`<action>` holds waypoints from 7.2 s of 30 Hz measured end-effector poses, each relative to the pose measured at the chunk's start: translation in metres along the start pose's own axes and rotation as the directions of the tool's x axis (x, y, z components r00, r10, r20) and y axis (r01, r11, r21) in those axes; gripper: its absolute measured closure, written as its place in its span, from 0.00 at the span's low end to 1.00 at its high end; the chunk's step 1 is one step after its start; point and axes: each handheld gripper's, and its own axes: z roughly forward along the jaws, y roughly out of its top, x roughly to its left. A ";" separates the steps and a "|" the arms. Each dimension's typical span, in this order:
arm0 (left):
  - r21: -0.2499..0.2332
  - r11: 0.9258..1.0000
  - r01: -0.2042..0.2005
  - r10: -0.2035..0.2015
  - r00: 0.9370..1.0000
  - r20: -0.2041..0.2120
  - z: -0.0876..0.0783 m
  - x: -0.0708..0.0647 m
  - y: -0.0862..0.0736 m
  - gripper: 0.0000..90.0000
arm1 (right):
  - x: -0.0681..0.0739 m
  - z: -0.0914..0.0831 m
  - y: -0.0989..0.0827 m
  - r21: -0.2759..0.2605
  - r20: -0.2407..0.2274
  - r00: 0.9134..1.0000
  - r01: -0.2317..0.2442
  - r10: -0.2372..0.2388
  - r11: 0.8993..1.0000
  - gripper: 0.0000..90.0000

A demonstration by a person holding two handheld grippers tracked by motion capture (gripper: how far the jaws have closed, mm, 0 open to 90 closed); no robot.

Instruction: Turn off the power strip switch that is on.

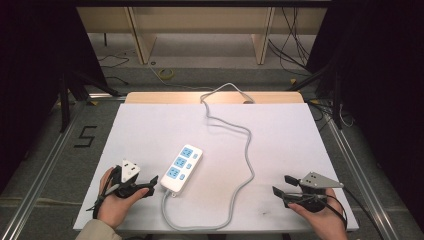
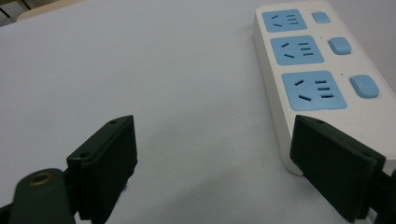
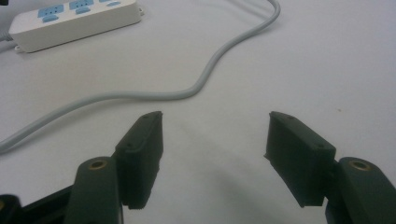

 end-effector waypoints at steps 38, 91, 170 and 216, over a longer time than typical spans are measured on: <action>-0.013 1.000 0.003 -0.003 1.000 -0.009 0.001 0.000 0.002 0.17 | 0.010 -0.004 0.025 0.164 -0.002 0.997 0.076 -0.077 0.984 1.00; -0.012 1.000 -0.004 0.004 1.000 -0.006 0.003 0.000 0.005 0.17 | 0.014 0.013 0.066 0.277 -0.060 0.992 0.123 -0.111 0.953 1.00; -0.017 1.000 -0.006 0.006 1.000 -0.003 0.004 -0.002 0.006 0.17 | 0.036 0.047 0.118 0.321 -0.134 0.975 0.213 -0.179 0.923 1.00; -0.017 1.000 -0.010 0.011 1.000 0.002 0.005 -0.002 0.007 0.17 | 0.051 0.069 0.136 0.328 -0.173 0.961 0.265 -0.218 0.907 1.00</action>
